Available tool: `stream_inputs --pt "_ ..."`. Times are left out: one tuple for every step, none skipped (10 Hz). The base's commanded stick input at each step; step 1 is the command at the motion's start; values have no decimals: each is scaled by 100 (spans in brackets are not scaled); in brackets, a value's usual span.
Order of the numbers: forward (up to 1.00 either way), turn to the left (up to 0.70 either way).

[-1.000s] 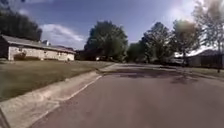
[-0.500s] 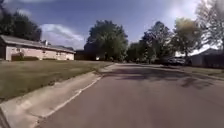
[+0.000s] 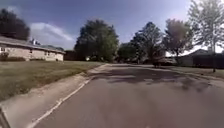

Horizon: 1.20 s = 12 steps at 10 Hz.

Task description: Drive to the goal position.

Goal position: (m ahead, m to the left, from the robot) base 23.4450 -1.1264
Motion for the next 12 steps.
stream_inputs --pt "100 0" --pt "100 0" --pt "100 0" --pt "100 0" --pt "100 0" --pt "100 0" --pt "100 0" --pt "100 0" --pt "100 0" --pt "100 0" --pt "100 0" --pt "100 0"
